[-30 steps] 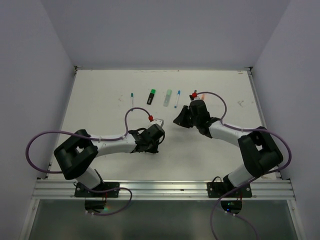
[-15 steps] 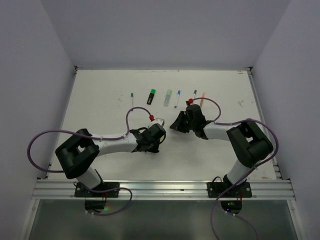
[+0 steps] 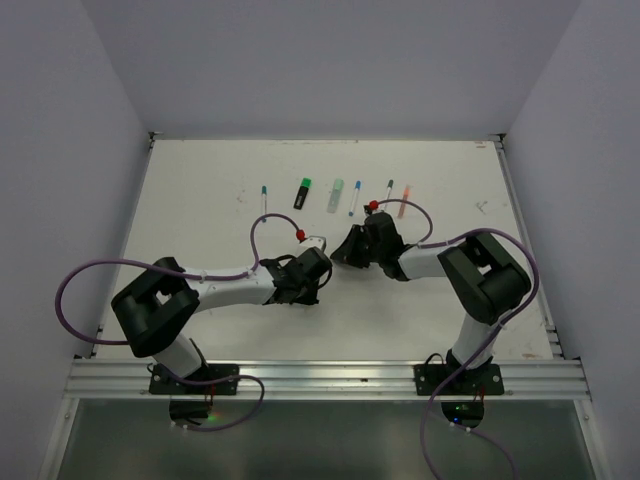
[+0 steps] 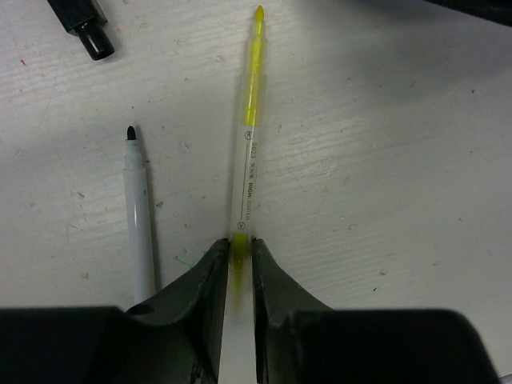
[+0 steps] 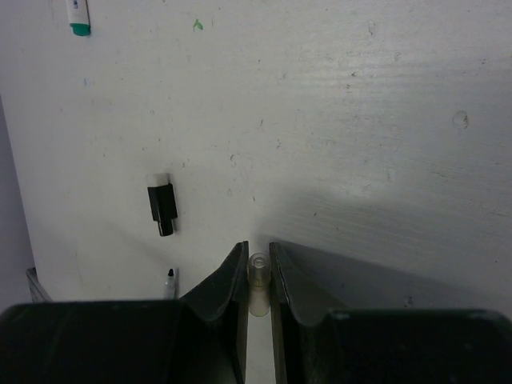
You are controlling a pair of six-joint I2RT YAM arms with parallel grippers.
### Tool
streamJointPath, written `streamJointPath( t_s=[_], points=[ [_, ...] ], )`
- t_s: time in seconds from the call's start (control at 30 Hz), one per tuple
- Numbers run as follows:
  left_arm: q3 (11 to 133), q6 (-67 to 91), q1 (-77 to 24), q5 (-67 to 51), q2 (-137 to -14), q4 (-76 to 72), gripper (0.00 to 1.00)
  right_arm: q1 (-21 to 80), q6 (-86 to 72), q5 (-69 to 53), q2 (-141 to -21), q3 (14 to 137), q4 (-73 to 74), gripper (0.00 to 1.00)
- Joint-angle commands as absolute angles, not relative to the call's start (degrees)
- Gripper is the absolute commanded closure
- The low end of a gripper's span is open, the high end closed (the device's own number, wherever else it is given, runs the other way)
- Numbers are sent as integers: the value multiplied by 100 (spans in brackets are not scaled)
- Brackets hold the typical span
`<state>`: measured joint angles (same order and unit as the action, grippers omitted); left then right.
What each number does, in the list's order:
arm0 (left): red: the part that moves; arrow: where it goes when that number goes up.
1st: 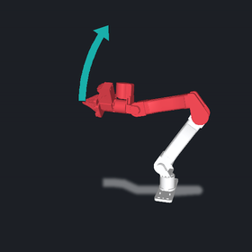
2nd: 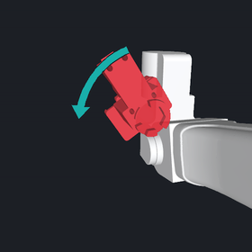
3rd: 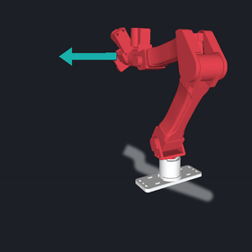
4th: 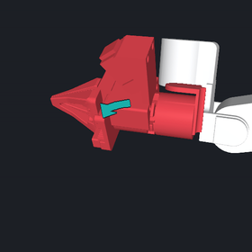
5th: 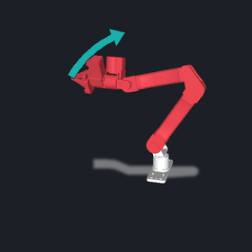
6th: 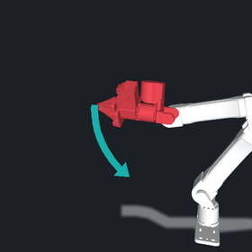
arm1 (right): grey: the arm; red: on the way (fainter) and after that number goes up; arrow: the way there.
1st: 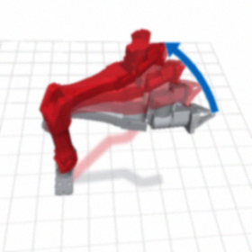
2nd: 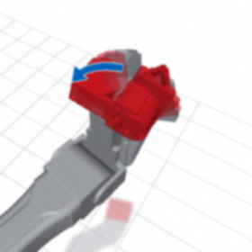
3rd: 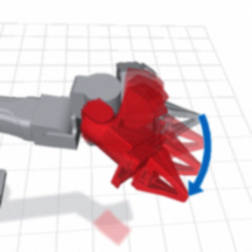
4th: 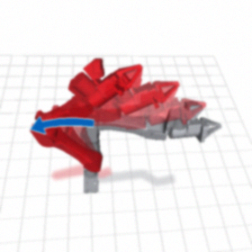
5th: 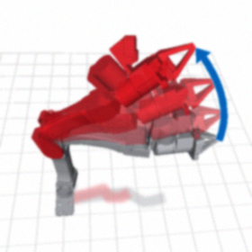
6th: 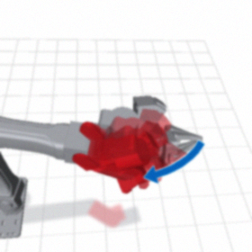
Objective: Open the pen caps
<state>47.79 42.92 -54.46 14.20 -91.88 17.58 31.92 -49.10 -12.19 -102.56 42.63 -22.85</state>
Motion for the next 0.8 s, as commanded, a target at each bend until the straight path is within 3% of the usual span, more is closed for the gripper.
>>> streamJointPath(
  t_s=[0.0, 0.4, 0.77],
  points=[
    [4790, 4421, -5458, 1644, -9185, 2048, 78, 3278, -4939, -1222, -10362, 4456, -2487, 95],
    [4983, 4439, -5458, 1652, -8693, 2162, 60, 3340, -4904, -932, -10661, 4667, -2593, 79],
    [5633, 4131, -5370, 2197, -7779, 2785, 52, 3357, -4895, -660, -10723, 4377, -2452, 69]
  ],
)
